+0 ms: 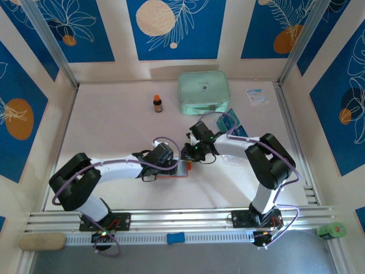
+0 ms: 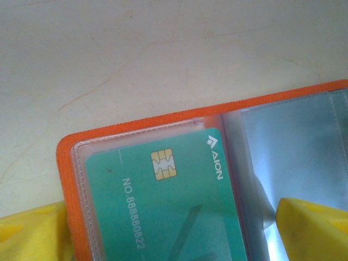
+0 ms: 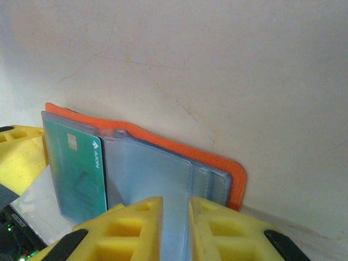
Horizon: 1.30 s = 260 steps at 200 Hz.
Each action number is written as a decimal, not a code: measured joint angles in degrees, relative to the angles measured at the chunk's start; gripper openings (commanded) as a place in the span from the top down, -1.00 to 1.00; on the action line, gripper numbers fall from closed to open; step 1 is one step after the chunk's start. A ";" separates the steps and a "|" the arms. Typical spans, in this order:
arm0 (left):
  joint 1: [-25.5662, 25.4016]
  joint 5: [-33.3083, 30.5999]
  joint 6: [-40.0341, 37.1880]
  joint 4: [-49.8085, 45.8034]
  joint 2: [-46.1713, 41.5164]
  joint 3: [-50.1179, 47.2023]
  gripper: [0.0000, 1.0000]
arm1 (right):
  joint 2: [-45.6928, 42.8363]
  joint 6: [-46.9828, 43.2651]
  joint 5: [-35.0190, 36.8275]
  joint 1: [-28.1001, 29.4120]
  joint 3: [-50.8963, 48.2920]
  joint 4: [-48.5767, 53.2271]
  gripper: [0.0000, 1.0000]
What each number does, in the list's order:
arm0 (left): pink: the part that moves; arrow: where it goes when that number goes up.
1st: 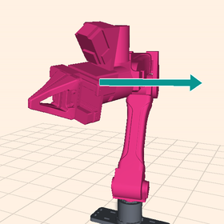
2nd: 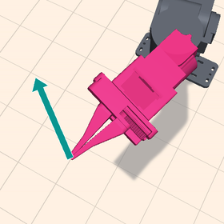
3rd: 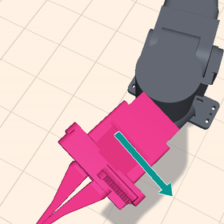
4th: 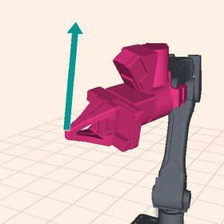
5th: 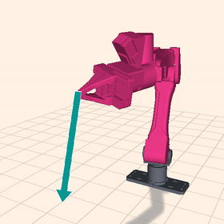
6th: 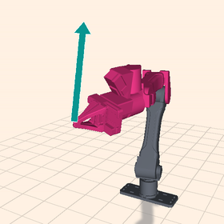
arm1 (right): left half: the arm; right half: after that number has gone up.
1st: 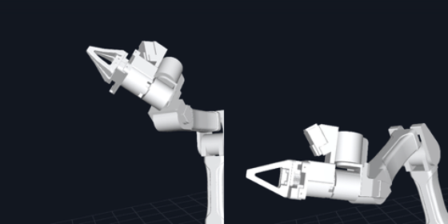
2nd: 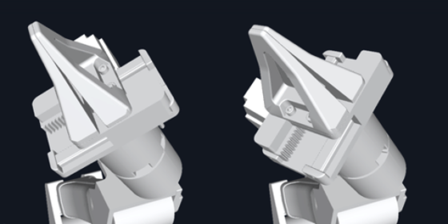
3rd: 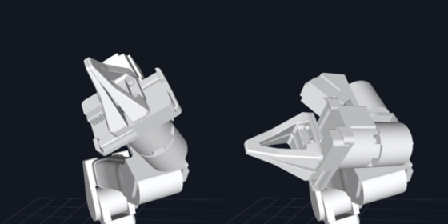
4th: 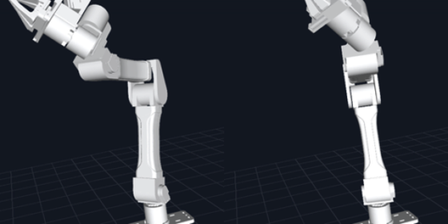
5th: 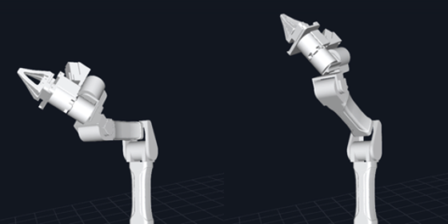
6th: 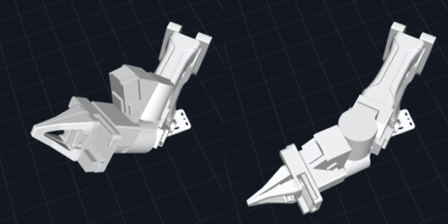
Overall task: Put the credit cards into the card holder
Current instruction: Flip over the card slot on the card holder.
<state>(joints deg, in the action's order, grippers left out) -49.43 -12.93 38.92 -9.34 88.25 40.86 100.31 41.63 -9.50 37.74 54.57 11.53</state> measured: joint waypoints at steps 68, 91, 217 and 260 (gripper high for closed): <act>-0.22 0.04 -0.02 -1.03 -2.23 0.00 -0.99 | -0.39 -0.87 0.04 0.07 0.02 1.16 0.87; -0.22 0.04 -0.02 -1.62 -3.50 0.00 -0.99 | -0.48 -1.20 0.09 0.09 0.07 1.77 0.95; -0.22 0.04 -0.42 -2.25 -4.46 -0.44 -1.00 | 0.48 -2.89 0.31 0.85 1.73 3.54 1.00; -0.22 0.04 -0.44 -2.23 -4.46 -0.48 -1.00 | 3.63 -3.67 0.46 1.11 3.39 4.61 1.00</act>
<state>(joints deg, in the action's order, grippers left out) -49.65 -12.88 38.48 -11.57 83.79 40.38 103.94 37.95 -9.04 38.85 57.95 16.14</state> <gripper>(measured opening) 0.998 0.054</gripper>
